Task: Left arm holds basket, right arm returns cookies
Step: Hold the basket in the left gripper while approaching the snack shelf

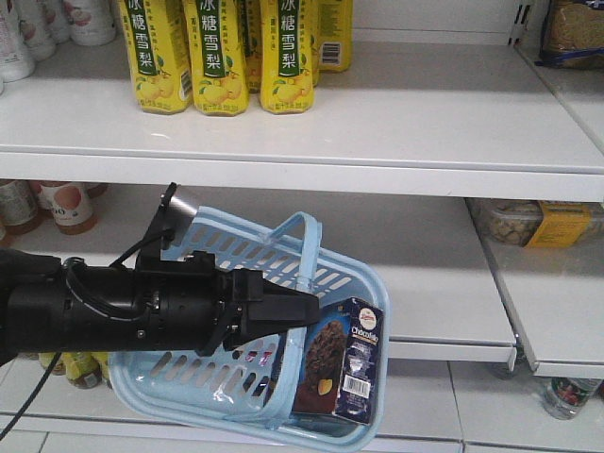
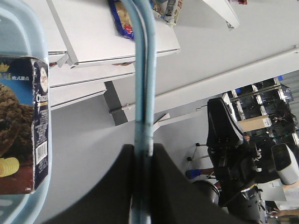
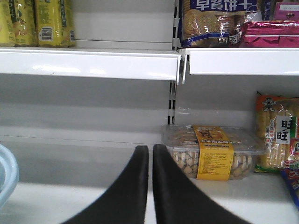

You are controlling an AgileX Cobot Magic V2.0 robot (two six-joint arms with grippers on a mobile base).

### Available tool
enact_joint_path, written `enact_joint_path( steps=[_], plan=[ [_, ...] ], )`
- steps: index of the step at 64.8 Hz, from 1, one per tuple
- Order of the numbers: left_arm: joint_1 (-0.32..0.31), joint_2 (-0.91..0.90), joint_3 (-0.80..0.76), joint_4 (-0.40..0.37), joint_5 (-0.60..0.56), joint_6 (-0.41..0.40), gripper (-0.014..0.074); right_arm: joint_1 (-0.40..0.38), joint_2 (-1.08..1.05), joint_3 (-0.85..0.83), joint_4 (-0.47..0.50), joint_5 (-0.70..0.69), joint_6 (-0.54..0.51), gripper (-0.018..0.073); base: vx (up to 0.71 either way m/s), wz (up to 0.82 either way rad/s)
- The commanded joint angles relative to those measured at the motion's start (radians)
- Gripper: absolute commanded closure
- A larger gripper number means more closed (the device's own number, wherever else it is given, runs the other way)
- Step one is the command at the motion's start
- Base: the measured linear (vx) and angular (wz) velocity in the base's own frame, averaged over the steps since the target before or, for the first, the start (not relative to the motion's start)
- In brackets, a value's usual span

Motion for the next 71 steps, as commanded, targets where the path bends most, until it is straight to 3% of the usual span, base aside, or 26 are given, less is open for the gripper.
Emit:
enact_joint_path(
  steps=[1, 71],
  plan=[
    [-0.006, -0.033, -0.037, -0.083, 0.057, 0.011, 0.0602, -0.001, -0.013, 0.017, -0.006, -0.076, -0.003, 0.0570, 0.04, -0.01],
    [-0.006, -0.033, -0.037, -0.083, 0.057, 0.011, 0.0602, -0.001, -0.013, 0.017, -0.006, -0.076, -0.003, 0.0570, 0.03, -0.01]
  ],
)
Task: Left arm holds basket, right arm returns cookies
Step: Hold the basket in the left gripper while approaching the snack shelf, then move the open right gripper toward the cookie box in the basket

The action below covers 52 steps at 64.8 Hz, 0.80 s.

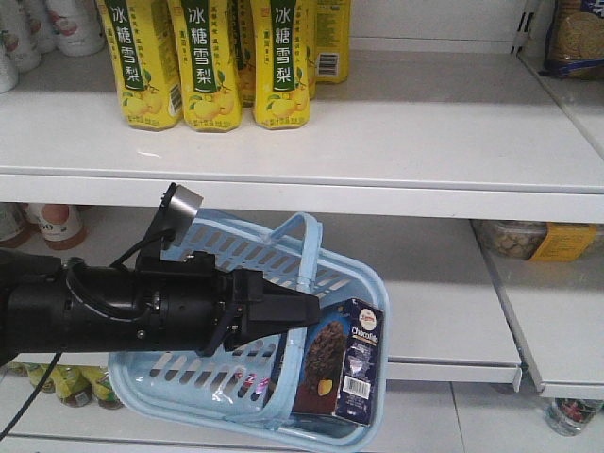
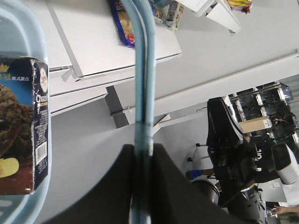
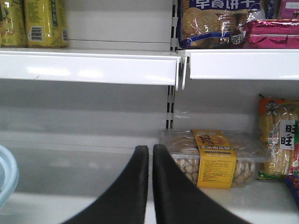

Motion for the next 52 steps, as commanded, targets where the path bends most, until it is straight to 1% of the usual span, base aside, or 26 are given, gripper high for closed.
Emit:
enact_joint_path(
  steps=[1, 52],
  plan=[
    [-0.006, -0.033, -0.037, -0.083, 0.057, 0.011, 0.0602, -0.001, -0.013, 0.017, -0.006, -0.076, -0.003, 0.0570, 0.00, 0.00],
    [-0.006, -0.033, -0.037, -0.083, 0.057, 0.011, 0.0602, -0.001, -0.013, 0.017, -0.006, -0.076, -0.003, 0.0570, 0.00, 0.00]
  ],
)
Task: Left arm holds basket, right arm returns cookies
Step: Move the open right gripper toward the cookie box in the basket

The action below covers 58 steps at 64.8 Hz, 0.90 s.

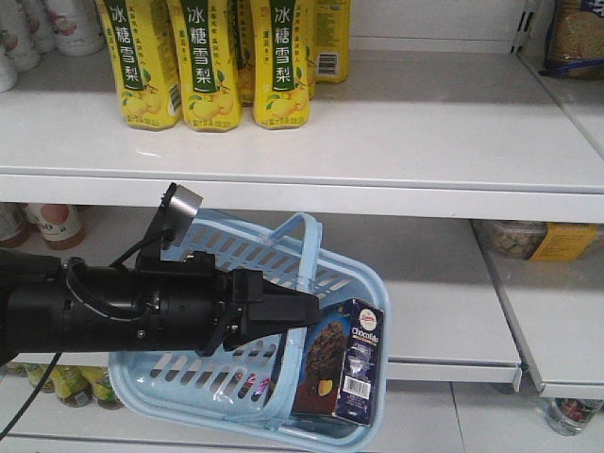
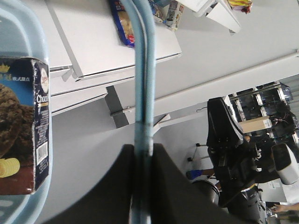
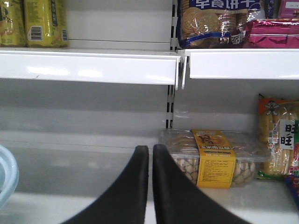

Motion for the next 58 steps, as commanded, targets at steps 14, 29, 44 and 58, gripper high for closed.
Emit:
enact_joint_path(
  steps=[14, 29, 44, 58],
  plan=[
    [-0.006, -0.033, -0.037, -0.083, 0.056, 0.011, 0.0602, -0.001, -0.013, 0.015, -0.015, -0.114, -0.052, 0.0570, 0.00, 0.00],
    [-0.006, -0.033, -0.037, -0.083, 0.056, 0.011, 0.0602, 0.000, 0.032, -0.035, 0.012, -0.152, -0.034, 0.0570, 0.00, 0.00],
    [-0.006, -0.033, -0.037, -0.083, 0.056, 0.011, 0.0602, 0.000, 0.269, -0.245, 0.072, -0.057, 0.026, 0.0570, 0.00, 0.00],
    [-0.006, -0.033, -0.037, -0.083, 0.056, 0.011, 0.0602, 0.000, 0.482, -0.408, 0.113, 0.063, 0.043, 0.0570, 0.00, 0.00]
  ],
)
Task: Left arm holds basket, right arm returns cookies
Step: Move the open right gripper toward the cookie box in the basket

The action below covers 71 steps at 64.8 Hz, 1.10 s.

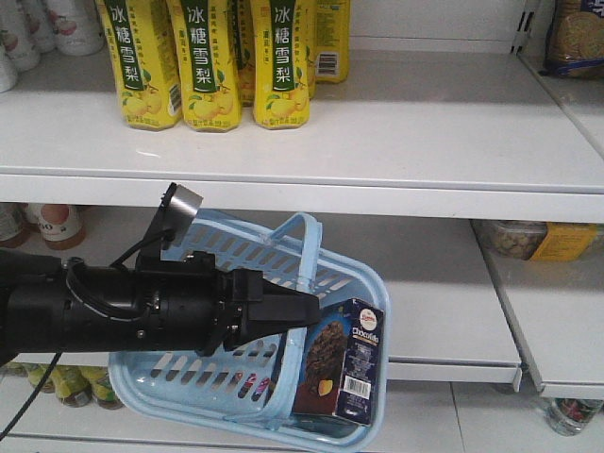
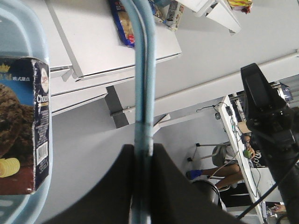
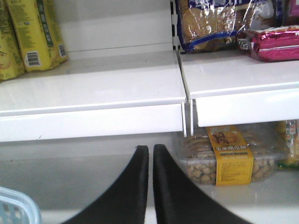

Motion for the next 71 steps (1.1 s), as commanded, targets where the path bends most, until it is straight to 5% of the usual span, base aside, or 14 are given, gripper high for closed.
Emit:
enact_joint_path(
  steps=[1, 28, 46, 61, 71],
  plan=[
    [-0.006, -0.033, -0.037, -0.083, 0.056, 0.011, 0.0602, 0.000, 0.081, -0.060, 0.006, -0.036, 0.004, 0.0570, 0.00, 0.00],
    [-0.006, -0.033, -0.037, -0.083, 0.056, 0.011, 0.0602, 0.000, 0.209, -0.060, 0.127, 0.019, 0.008, 0.0552, 0.00, 0.00],
    [-0.006, -0.033, -0.037, -0.083, 0.056, 0.011, 0.0602, 0.007, 0.244, -0.122, 0.271, 0.127, -0.004, 0.0382, 0.00, 0.00],
    [-0.006, -0.033, -0.037, -0.083, 0.056, 0.011, 0.0602, 0.213, 0.395, -0.246, 0.334, 0.181, -0.134, 0.0181, 0.00, 0.00],
    [-0.006, -0.033, -0.037, -0.083, 0.056, 0.011, 0.0602, 0.327, 0.553, -0.320, 0.426, 0.177, -0.118, 0.0080, 0.00, 0.00]
  ],
)
